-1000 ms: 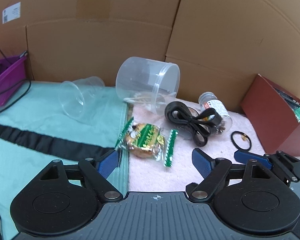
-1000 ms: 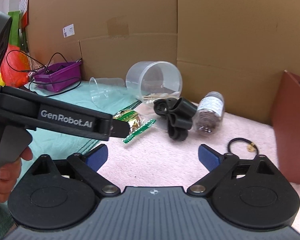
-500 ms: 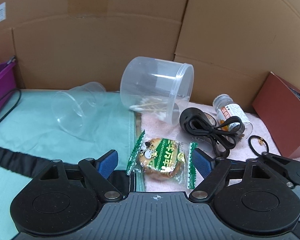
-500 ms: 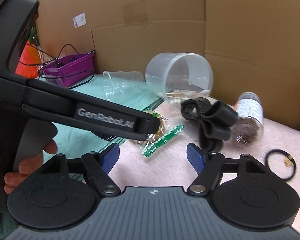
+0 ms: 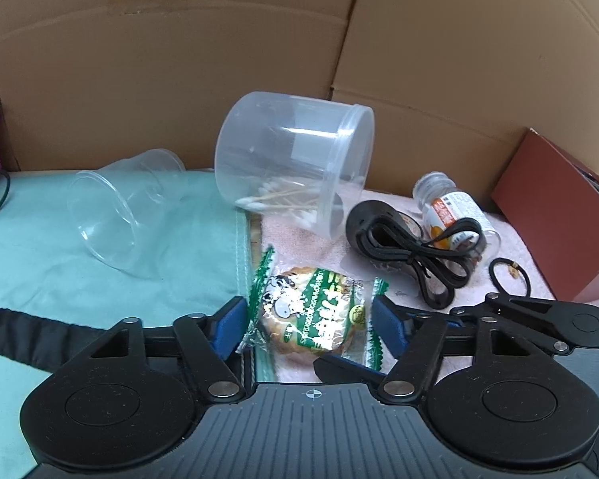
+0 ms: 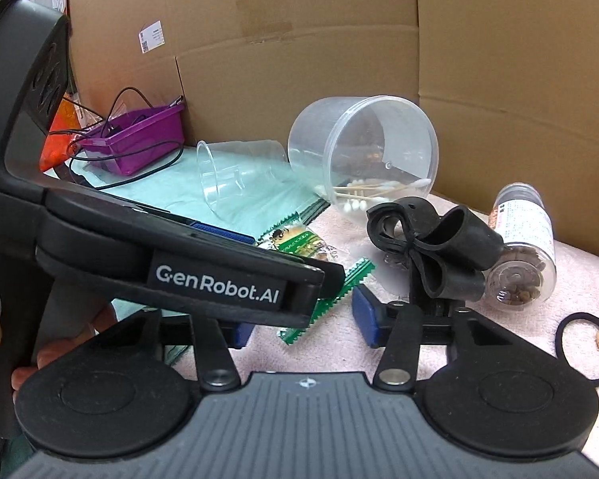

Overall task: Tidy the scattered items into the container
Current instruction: 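Lift the cookie packet with the left gripper and carry it toward the box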

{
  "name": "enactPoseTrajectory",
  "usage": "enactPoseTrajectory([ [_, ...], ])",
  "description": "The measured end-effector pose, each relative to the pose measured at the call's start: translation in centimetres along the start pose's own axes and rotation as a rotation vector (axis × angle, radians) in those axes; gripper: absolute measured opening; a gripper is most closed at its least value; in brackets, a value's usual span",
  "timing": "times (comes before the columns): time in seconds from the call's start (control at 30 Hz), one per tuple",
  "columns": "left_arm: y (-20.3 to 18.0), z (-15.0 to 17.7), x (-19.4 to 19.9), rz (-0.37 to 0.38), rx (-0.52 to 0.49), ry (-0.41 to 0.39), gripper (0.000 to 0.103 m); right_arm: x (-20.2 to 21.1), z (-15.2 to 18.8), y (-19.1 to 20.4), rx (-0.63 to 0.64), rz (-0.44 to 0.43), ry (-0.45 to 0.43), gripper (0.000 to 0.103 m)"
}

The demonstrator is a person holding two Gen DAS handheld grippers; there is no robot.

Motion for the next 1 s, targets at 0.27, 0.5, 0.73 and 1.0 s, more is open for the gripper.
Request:
enactPoseTrajectory([
  [0.27,-3.8,2.1,2.0,0.009,-0.06,0.011,0.074,2.7,1.1,0.1,-0.007,0.01,0.02,0.051],
  [0.5,-6.9,4.1,3.8,0.038,-0.068,0.029,0.074,6.2,2.9,-0.6,-0.039,0.024,0.023,0.051],
  [0.73,-9.9,5.8,5.3,0.067,-0.07,0.045,0.074,9.5,4.4,-0.6,-0.046,0.041,0.021,0.05],
  [1.0,-14.7,6.5,6.3,0.103,-0.107,0.056,0.075,13.9,5.9,-2.5,-0.081,0.072,-0.005,0.05],
])
Point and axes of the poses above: each gripper's, at about its wrist camera, not at the fingertips, and x roughly against the way its jaws point, y to its left, z to its underside, the point moved 8 cm from there along -x, roughly the way its jaws point, and after that the axes turned 8 degrees about -y, right-handed, at the moved point
